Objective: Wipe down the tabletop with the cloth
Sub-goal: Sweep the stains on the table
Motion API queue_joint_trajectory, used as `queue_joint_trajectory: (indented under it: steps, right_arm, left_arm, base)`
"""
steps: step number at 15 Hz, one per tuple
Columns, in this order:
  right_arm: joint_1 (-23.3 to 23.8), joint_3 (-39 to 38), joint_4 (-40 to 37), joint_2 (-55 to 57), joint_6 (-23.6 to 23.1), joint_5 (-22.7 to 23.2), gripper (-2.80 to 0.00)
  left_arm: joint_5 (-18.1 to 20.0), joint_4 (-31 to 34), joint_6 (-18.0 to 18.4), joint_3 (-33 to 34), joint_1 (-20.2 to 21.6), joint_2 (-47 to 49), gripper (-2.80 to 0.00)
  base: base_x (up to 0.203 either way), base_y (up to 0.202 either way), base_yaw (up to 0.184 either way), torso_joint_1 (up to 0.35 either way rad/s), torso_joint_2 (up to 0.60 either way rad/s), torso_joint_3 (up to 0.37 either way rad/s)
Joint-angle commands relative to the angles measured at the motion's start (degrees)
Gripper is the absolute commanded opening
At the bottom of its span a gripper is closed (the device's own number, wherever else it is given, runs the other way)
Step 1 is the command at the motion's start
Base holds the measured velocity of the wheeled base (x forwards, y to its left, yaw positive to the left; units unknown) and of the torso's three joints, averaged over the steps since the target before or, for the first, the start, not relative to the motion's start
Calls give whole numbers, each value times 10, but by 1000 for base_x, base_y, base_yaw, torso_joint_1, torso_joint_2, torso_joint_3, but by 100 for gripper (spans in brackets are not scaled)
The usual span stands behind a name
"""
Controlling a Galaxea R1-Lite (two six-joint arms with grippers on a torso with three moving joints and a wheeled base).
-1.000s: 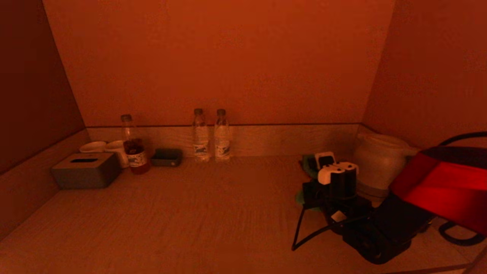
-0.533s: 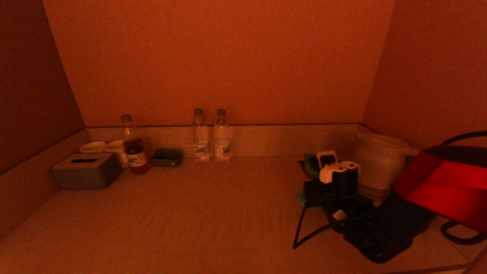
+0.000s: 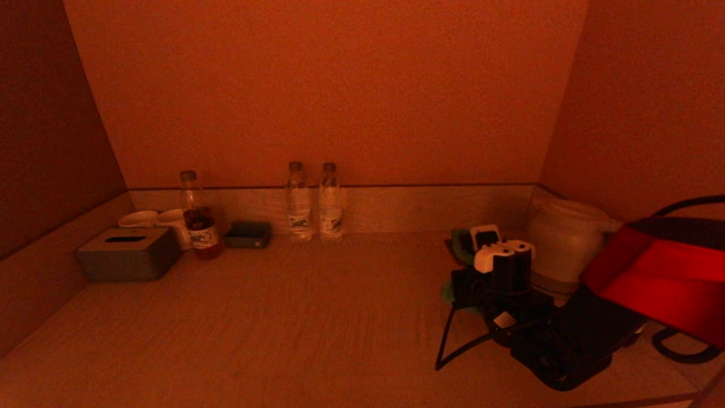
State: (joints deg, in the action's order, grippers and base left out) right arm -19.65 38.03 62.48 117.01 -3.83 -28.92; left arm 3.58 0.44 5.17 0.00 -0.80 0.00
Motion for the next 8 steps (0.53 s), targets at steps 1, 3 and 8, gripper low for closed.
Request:
queue_joint_trajectory:
  steps: [1, 3, 8]
  right_arm:
    - [2, -2, 4, 2, 1, -1, -280]
    - [2, -2, 4, 2, 1, -1, -280]
    - [2, -2, 4, 2, 1, -1, -280]
  left_arm:
    - [0, 1, 0, 0, 0, 0, -280]
    - [0, 1, 0, 0, 0, 0, -280]
    - [0, 1, 0, 0, 0, 0, -280]
  base:
    - [0, 0, 0, 0, 0, 0]
    - [0, 0, 0, 0, 0, 0]
    - [0, 0, 0, 0, 0, 0]
